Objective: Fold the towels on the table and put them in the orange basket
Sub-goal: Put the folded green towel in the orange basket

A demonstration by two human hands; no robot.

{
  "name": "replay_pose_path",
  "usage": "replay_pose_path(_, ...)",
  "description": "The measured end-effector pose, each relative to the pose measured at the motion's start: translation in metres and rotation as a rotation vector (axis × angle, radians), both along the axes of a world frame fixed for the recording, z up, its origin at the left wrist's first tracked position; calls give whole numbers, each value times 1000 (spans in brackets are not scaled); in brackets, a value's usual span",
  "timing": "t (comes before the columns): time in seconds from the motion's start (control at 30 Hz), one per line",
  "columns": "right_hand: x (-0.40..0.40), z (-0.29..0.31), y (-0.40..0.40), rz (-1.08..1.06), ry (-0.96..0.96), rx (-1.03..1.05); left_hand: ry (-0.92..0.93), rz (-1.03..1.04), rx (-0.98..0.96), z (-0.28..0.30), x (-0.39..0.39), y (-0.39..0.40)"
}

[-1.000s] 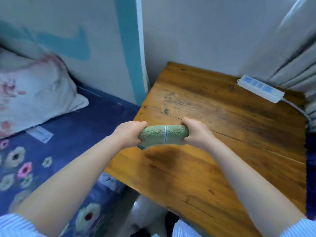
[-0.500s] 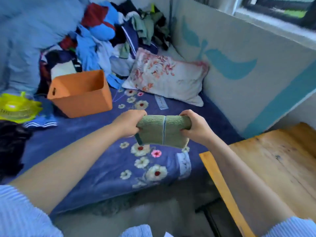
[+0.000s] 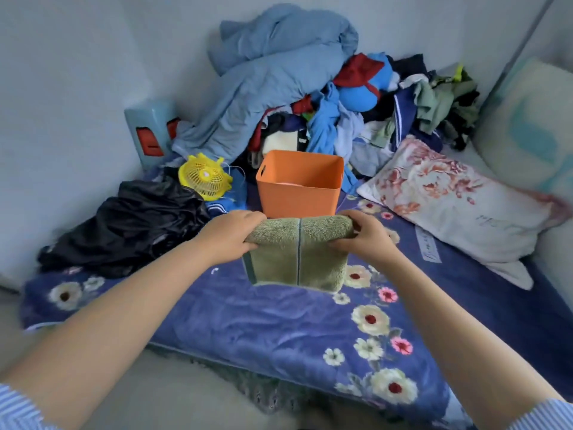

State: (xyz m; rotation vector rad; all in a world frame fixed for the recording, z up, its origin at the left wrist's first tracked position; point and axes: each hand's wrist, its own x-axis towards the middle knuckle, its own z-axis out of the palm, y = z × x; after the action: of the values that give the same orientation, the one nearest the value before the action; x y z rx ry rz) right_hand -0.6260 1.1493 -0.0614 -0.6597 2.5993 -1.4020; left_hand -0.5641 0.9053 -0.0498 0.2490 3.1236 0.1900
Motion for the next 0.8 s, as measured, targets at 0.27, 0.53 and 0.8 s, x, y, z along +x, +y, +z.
replay_pose_path(0.27,-115,-14,-44,76,-40,-86,109,184,388,12,-114,-48)
replay_pose_path(0.53,-316,7,-77,-74,97,-156,311,353,715,13,-315,-71)
replay_pose_path(0.8,-451,-12,-106,-276,-22,-393,239,481,1201,-26,-460,-78)
